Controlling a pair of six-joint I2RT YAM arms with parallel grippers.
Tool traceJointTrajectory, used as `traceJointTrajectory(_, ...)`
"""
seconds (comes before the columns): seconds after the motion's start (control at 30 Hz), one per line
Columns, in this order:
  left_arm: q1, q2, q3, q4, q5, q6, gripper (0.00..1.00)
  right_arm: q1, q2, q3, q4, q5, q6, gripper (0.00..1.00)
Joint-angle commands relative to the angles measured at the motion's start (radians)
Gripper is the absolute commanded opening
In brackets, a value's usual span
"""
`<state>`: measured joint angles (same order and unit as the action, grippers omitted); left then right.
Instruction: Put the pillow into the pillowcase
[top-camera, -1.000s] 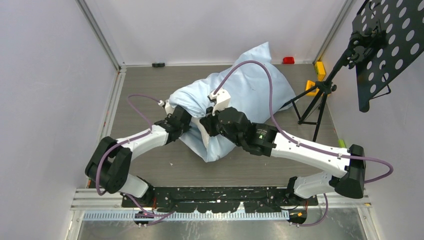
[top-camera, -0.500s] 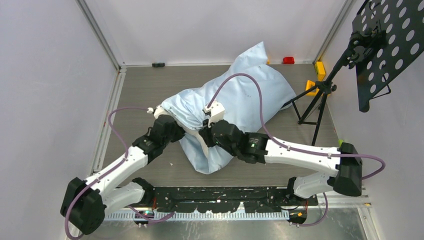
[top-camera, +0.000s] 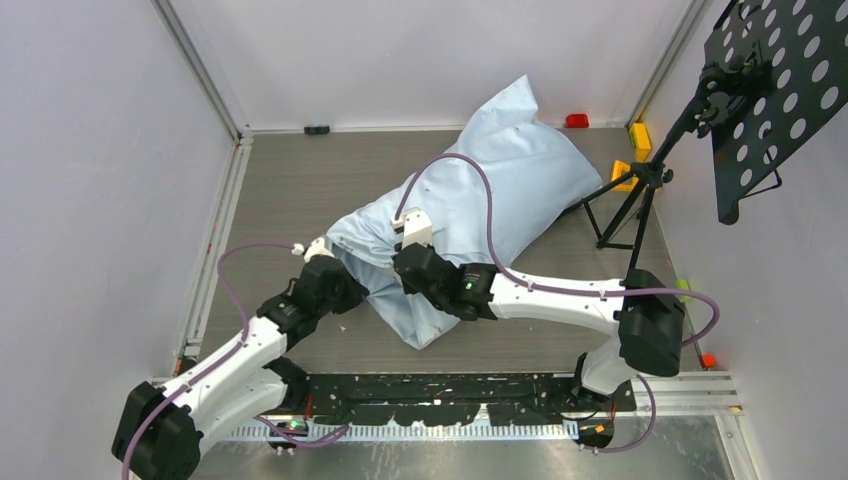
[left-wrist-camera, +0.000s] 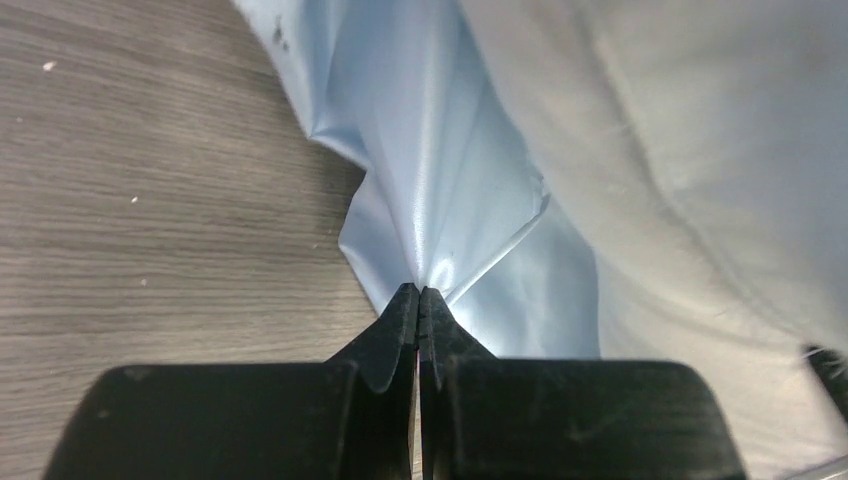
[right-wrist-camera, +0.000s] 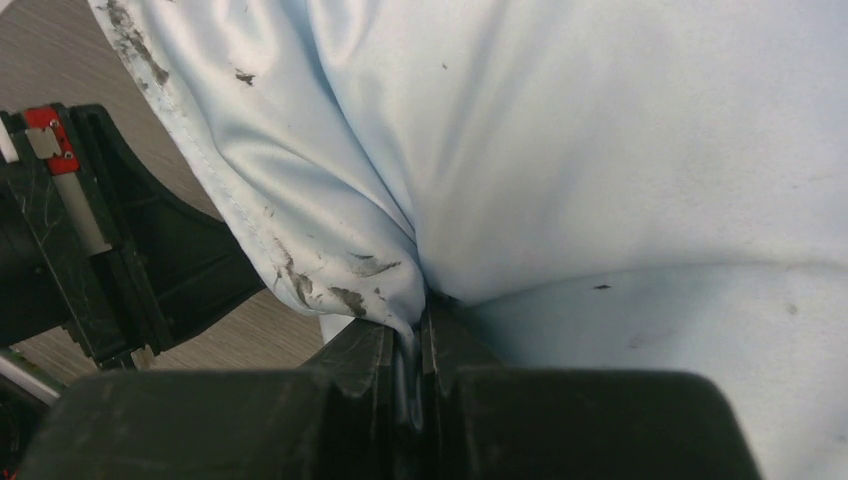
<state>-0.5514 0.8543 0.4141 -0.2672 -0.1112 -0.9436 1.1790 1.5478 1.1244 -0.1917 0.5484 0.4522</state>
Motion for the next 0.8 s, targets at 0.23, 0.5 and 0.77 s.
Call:
traceJointTrajectory(0.23, 0.005, -0.013, -0.016, -0.218, -0.197, -0.095, 0.0, -0.03, 0.031, 0.084, 0.039, 0.013, 0.063, 0.0)
traceJointTrajectory(0.5, 0.035, 0.135, -0.006, -0.084, -0.135, -0.125, 0.01, -0.029, 0.053, 0.091, 0.047, -0.031, 0.066, 0.0)
traceJointTrajectory(0.77, 0.036, 0.116, 0.094, -0.146, -0.1, -0.054, 0.11, -0.03, 0.067, 0.095, 0.05, -0.041, 0.065, 0.0)
